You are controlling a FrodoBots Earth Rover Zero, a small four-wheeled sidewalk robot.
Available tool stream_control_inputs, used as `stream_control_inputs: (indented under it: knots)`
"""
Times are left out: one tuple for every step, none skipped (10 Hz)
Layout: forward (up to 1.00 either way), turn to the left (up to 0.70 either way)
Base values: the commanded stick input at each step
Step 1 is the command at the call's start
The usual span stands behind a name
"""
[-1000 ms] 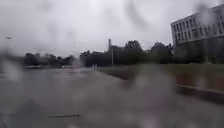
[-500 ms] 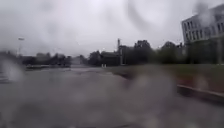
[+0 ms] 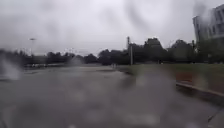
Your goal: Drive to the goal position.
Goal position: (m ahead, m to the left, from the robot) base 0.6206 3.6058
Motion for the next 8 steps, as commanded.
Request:
stream_control_inputs:
  knots:
    - [1.00, 0.27]
    - [1.00, 0.27]
    - [1.00, 0.27]
    - [1.00, 0.27]
    - [1.00, 0.27]
    - [1.00, 0.27]
    - [1.00, 0.27]
    - [1.00, 0.27]
